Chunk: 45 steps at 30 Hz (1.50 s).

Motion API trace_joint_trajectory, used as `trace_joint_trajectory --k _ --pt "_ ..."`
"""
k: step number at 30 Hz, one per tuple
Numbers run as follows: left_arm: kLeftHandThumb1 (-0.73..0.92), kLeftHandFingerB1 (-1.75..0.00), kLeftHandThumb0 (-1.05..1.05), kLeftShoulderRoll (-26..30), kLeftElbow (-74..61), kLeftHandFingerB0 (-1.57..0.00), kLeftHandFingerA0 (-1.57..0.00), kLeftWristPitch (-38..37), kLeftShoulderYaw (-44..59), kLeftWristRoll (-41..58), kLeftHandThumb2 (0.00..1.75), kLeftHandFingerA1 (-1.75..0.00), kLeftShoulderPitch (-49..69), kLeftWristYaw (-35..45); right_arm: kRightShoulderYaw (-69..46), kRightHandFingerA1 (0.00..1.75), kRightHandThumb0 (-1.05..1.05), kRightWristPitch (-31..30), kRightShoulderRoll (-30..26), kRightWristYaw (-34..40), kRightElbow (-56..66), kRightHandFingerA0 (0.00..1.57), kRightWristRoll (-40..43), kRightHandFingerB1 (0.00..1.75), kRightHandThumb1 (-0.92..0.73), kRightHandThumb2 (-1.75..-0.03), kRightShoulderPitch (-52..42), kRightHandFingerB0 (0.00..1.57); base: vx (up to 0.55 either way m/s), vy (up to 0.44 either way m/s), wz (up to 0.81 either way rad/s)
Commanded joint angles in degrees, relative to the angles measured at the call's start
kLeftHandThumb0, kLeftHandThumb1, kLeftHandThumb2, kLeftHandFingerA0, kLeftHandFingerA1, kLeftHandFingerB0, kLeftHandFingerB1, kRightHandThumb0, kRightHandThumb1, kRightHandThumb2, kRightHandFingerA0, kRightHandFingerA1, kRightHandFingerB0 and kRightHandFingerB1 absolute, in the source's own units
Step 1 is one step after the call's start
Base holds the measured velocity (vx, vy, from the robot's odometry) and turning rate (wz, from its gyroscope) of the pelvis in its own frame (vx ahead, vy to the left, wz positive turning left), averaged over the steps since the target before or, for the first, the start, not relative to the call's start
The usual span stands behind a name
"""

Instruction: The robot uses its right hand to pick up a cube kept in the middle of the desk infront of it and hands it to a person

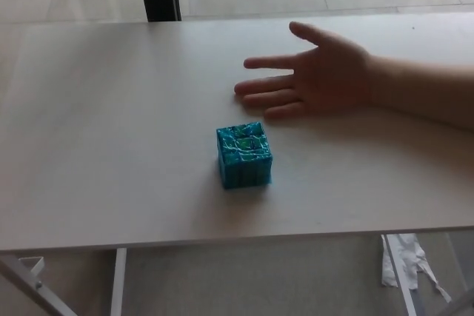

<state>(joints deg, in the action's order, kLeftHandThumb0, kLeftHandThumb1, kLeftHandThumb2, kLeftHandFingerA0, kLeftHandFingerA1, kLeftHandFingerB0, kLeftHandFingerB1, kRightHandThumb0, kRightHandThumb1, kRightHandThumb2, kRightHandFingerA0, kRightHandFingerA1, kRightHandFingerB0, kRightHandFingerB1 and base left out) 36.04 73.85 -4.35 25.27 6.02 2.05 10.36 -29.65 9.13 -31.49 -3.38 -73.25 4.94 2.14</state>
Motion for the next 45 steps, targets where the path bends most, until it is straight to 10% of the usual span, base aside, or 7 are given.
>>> trace_joint_trajectory --k 1,14,22,27,28,33,45 --pt "0.46 -0.38 -0.6 0.6 0.1 -0.47 -0.75 -1.2 1.6 2.2 0.55 -0.58 0.8 0.3 -4.4 0.44 -0.58 5.3 0.8 5.6 2.3 0.47 5.3 0.33 -0.54 -0.57 1.6 0.39 0.0 0.0 0.0" --pt "0.47 -0.37 -0.56 0.2 0.1 -0.47 -0.74 -1.0 1.4 1.9 0.55 -0.59 0.7 -0.8 -7.3 0.81 -0.93 21.0 4.6 8.5 27.8 0.35 6.9 0.58 -0.54 -0.93 10.2 0.17 0.0 0.0 0.0" --pt "0.45 -0.37 -0.58 -0.1 0.2 -0.49 -0.77 -0.7 1.6 2.2 0.55 -0.6 0.2 -0.9 -1.5 0.83 -1.05 13.3 6.0 5.1 48.5 0.35 5.5 0.66 -0.66 -1.1 11.8 0.17 0.0 0.0 0.0" --pt "0.46 -0.38 -0.58 -0.3 0.1 -0.49 -0.77 -0.9 1.6 2.3 0.55 -0.6 0.1 -0.7 8.0 0.63 -1.0 7.3 6.0 3.2 65.3 0.06 -0.1 0.45 -0.72 -0.65 13.9 0.03 0.0 0.0 0.0" --pt "0.46 -0.38 -0.59 -0.2 0.1 -0.49 -0.76 -0.8 1.4 2.1 0.55 -0.6 0.1 -0.8 9.9 0.53 -0.42 5.1 5.7 1.5 68.9 0.01 0.7 0.55 -0.23 -0.93 14.4 0.05 0.0 0.0 0.0" --pt "0.37 -0.5 -0.6 -0.4 0.2 -0.42 -0.64 -1.3 1.3 2.1 0.78 -0.64 0.1 -0.1 20.9 0.4 -0.75 -3.8 7.0 -2.4 79.8 0.12 -1.6 0.31 -0.59 -0.58 18.0 0.2 0.0 0.0 0.0" --pt "0.47 -0.39 -0.59 -0.3 0.0 -0.49 -0.74 -1.5 0.3 1.1 0.55 -0.62 -0.3 0.0 43.9 0.51 -0.77 -7.3 14.9 -5.7 68.4 0.21 -21.3 0.32 -0.57 -0.58 31.3 0.22 0.0 0.0 0.0"
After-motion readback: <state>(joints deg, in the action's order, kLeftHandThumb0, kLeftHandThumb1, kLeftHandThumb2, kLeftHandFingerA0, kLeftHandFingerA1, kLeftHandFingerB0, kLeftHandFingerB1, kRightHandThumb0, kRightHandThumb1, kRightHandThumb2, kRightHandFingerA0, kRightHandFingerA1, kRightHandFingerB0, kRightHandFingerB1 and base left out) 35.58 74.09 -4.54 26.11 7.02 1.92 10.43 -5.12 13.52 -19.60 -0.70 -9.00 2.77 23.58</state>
